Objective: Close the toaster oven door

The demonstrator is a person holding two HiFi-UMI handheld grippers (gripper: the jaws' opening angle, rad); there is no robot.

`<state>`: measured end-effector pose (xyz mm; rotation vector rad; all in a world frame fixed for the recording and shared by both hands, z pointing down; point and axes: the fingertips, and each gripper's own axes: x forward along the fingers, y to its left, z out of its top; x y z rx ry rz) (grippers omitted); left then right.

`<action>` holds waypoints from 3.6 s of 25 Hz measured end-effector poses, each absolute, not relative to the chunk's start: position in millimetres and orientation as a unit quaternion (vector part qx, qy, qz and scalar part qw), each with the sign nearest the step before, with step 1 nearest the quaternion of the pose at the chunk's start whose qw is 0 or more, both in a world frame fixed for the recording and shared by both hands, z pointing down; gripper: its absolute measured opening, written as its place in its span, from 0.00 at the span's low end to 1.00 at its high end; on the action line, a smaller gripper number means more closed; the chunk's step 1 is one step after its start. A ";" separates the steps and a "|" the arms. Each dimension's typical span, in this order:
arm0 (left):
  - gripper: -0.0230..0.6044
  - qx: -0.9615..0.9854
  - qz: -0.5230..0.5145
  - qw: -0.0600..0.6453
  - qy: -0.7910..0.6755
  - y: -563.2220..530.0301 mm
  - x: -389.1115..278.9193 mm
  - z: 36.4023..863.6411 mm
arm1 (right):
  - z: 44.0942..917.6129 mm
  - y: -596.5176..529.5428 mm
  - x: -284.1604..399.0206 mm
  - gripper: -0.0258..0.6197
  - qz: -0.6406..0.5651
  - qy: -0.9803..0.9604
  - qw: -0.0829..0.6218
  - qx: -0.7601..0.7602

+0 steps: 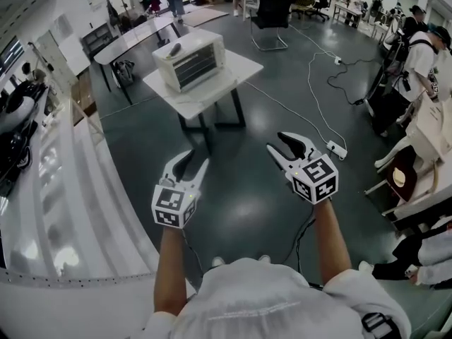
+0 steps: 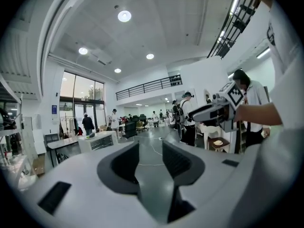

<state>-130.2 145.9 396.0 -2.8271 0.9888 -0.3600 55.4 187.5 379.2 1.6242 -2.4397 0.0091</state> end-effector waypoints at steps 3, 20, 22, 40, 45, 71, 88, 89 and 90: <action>0.29 -0.933 -0.121 0.055 0.334 146.4 -121.5 400.8 | 383.5 186.3 67.1 0.29 0.010 -0.828 0.106 0.551; 0.29 -0.920 -0.136 0.018 0.366 114.9 -75.5 432.5 | 413.0 138.7 121.7 0.29 0.058 -0.837 0.088 0.536; 0.29 -0.922 -0.137 0.018 0.363 94.4 -72.9 436.1 | 416.7 119.0 126.2 0.29 0.064 -0.834 0.086 0.542; 0.29 -0.932 -0.101 0.018 0.349 -197.8 -76.8 423.1 | 405.8 -169.3 120.9 0.29 0.060 -0.821 0.111 0.557; 0.28 -0.929 -0.106 0.011 0.353 -253.4 -74.7 429.0 | 425.5 -229.8 125.6 0.29 0.062 -0.815 0.144 0.557; 0.26 -0.837 -0.164 -0.158 0.497 -419.8 7.5 592.2 | 692.3 -468.7 220.0 0.29 0.210 -0.841 0.300 0.399; 0.24 -0.795 -0.187 -0.183 0.547 -431.3 -9.1 606.1 | 760.2 -509.2 213.6 0.27 0.261 -0.830 0.323 0.372; 0.24 -0.794 -0.187 -0.181 0.549 -432.1 -12.4 602.6 | 760.2 -508.5 213.5 0.27 0.257 -0.830 0.327 0.372; 0.24 -0.794 -0.187 -0.180 0.549 -433.7 -16.4 598.8 | 759.9 -507.3 212.8 0.25 0.250 -0.830 0.330 0.373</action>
